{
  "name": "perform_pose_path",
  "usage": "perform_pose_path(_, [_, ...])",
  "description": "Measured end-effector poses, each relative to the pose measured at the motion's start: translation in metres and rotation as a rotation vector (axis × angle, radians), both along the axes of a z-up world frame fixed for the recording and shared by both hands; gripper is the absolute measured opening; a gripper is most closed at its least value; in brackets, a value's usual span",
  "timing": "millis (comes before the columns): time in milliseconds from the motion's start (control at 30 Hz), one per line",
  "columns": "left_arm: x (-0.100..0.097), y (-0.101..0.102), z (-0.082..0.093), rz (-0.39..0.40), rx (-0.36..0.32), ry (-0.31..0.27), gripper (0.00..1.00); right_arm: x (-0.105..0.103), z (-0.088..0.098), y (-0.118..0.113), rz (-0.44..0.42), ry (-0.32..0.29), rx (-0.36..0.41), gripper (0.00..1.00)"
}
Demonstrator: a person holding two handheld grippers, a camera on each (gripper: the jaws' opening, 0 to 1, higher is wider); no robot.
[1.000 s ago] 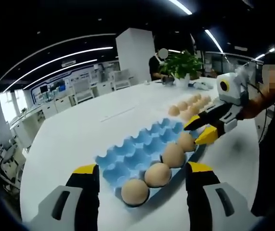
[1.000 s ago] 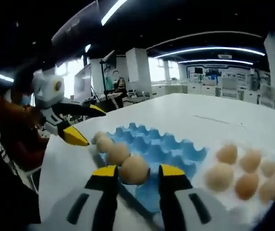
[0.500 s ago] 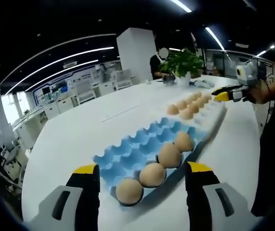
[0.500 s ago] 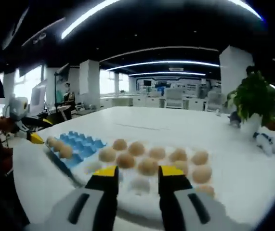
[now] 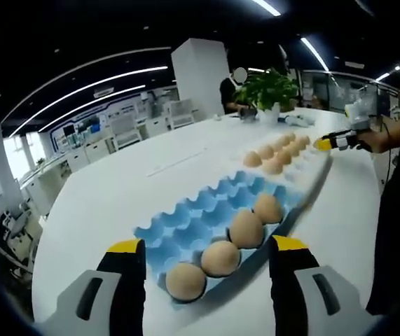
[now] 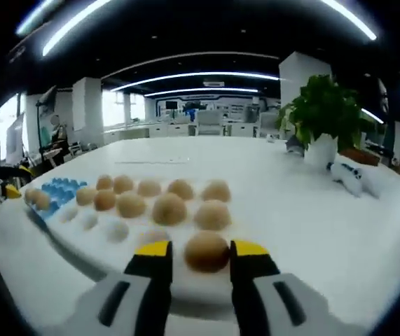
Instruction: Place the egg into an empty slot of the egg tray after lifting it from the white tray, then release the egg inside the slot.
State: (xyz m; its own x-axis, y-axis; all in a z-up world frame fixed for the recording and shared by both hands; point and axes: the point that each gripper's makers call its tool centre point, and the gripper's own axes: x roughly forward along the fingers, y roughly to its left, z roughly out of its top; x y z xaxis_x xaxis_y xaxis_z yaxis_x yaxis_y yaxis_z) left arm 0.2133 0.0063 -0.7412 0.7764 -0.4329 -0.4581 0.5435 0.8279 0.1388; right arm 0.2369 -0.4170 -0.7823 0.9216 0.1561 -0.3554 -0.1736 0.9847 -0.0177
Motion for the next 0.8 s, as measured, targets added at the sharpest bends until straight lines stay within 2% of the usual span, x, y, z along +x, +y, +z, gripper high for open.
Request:
perform_pose_path(67, [0.000,0.000,0.000,0.004,-0.002,0.002,0.72,0.001,0.003,-0.002,0.003,-0.007,0.013,0.32])
perform_pose_path(167, [0.002,0.001,-0.003,0.035,-0.044,0.029,0.74,0.001,0.003,-0.001,0.012,-0.006,0.005,0.32])
perform_pose_path(267, [0.002,0.000,-0.003,0.035,-0.041,0.023,0.75,0.002,0.003,-0.001,0.025,-0.003,-0.010,0.29])
perform_pose_path(333, [0.001,-0.001,-0.004,0.040,-0.055,0.034,0.80,0.003,0.005,-0.006,0.013,0.001,-0.016,0.25])
perform_pose_path(367, [0.001,-0.001,-0.006,0.050,-0.068,0.053,0.83,0.002,0.007,-0.006,0.005,0.014,0.016,0.24])
perform_pose_path(433, [0.001,0.000,-0.008,0.063,-0.087,0.074,0.88,0.000,0.009,-0.003,0.018,0.015,-0.014,0.24])
perform_pose_path(667, [0.001,-0.001,-0.009,0.068,-0.094,0.076,0.86,0.000,0.009,-0.005,0.017,0.021,-0.020,0.24])
perform_pose_path(800, [0.000,0.001,-0.010,0.068,-0.096,0.080,0.85,-0.001,0.019,-0.004,0.007,0.003,-0.012,0.24])
